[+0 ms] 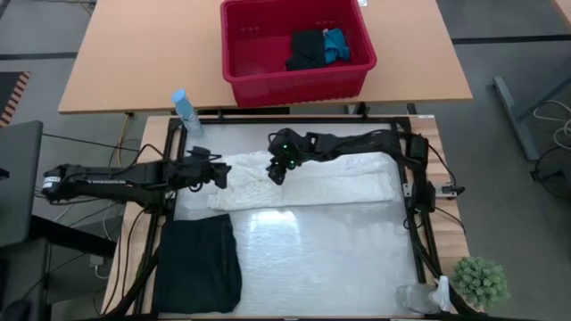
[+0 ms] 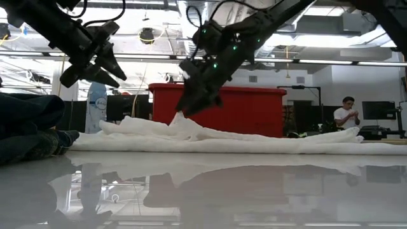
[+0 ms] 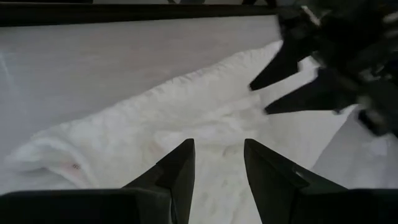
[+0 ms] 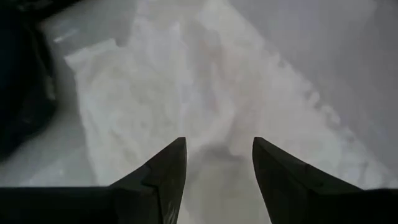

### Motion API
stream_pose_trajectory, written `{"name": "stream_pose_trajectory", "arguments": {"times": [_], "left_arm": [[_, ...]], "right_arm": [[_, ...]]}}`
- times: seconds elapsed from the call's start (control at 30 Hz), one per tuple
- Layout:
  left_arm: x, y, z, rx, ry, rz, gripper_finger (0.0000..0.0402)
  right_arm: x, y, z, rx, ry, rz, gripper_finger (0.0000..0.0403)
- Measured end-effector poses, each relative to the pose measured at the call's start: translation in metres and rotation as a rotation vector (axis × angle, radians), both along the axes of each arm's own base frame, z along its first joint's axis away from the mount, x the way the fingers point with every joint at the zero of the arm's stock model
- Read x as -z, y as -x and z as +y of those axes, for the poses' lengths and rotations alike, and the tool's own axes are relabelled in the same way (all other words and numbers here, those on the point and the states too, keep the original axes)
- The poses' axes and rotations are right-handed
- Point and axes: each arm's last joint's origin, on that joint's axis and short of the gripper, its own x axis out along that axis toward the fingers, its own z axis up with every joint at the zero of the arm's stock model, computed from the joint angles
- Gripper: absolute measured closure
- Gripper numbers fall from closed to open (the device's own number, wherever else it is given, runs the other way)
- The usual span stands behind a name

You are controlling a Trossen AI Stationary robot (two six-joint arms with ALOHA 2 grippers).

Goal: Fold Laundry from Bin
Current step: Fold the white dress from the red bin

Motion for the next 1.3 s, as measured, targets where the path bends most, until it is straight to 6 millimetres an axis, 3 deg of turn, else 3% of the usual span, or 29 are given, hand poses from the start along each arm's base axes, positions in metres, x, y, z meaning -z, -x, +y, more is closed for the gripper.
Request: {"name": "stream_pose_trajectory", "arguments": {"times": [0.13,0.23,0.33,0.43,0.5,0.93,1.3], "left_arm": [[-0.001,0.000,-0.003,0.021,-0.018,0.005,0.0274],[-0.001,0.000,-0.004,0.010,-0.032,0.009,0.0274],[-0.001,-0.001,-0.004,-0.012,-0.050,0.012,0.0274],[0.002,-0.003,-0.004,-0.020,-0.057,0.030,0.0274],[0.005,-0.006,-0.004,-0.014,-0.055,0.057,0.0274],[0.038,-0.043,-0.029,0.168,-0.134,0.235,0.0274],[0.069,-0.059,-0.034,0.081,-0.242,0.376,0.0274]], "right_arm": [[0.015,-0.002,-0.001,0.005,-0.014,0.040,0.0199],[0.016,-0.003,-0.001,0.006,-0.015,0.036,0.0225],[0.015,-0.003,-0.002,0.007,-0.015,0.034,0.0281],[0.016,-0.003,-0.002,0.007,-0.015,0.036,0.0362],[0.015,-0.003,-0.002,0.009,-0.015,0.035,0.0384],[0.014,-0.001,-0.008,0.067,-0.029,0.032,0.0387],[0.014,-0.001,-0.008,0.058,-0.036,0.028,0.0387]]}}
